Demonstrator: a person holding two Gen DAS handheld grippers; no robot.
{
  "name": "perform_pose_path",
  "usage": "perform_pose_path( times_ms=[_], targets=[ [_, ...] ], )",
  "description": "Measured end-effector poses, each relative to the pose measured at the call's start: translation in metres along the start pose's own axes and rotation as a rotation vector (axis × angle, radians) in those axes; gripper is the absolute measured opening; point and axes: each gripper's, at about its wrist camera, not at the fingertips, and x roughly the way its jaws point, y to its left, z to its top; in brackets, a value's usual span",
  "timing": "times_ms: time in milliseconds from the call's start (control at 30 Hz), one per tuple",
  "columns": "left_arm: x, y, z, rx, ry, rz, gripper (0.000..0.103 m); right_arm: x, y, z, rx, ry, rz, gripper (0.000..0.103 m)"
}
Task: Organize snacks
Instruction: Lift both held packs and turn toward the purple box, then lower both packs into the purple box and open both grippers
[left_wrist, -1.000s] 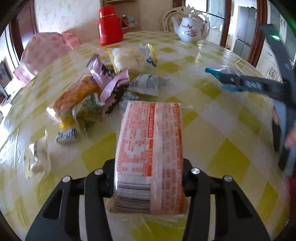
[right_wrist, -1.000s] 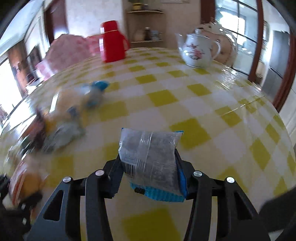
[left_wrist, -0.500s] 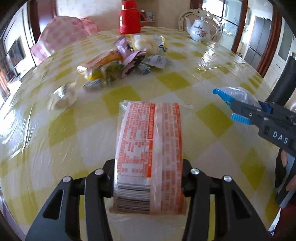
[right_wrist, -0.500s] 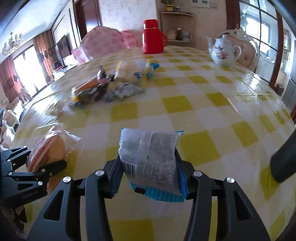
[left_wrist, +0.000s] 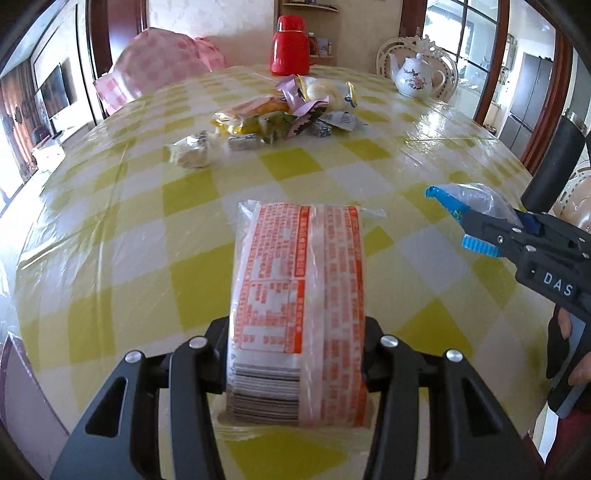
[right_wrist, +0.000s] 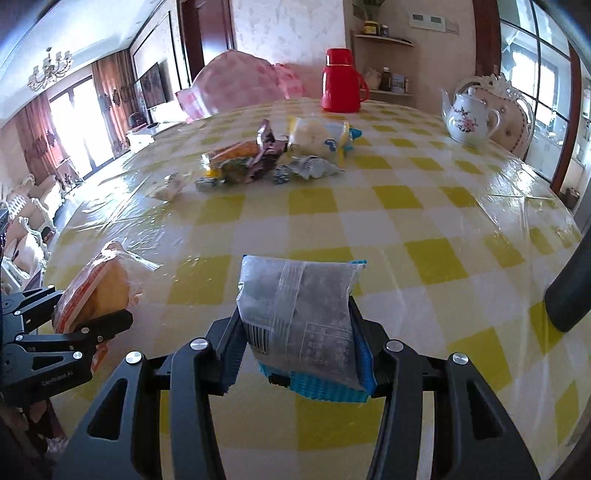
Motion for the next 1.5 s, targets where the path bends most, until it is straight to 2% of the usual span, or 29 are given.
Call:
perform_pose_path(
  times_ms=[200,600,1067,1200,1500],
  targets=[
    [-0.018,0.011,-0.014,-0.011,-0.020,0.005,0.048,-0.013,0.020,-0.007,-0.032,-0.001,0.024,0.049],
    [-0.054,0.052,-0.053,-0.037,-0.022,0.064,0.048,-0.023,0.098,-0.018,-0.175,0.001,0.146,0.049],
    [-0.107,0.150,-0.110,-0.173,-0.019,0.220,0.048,-0.034,0.208,-0.034,-0.395,0.021,0.326,0.049],
    [-0.115,0.181,-0.130,-0.214,0.011,0.270,0.048,-0.040,0.246,-0.042,-0.476,0.034,0.381,0.049],
    [-0.115,0.246,-0.165,-0.335,0.081,0.377,0.048,-0.055,0.332,-0.067,-0.665,0.075,0.562,0.050]
  ],
)
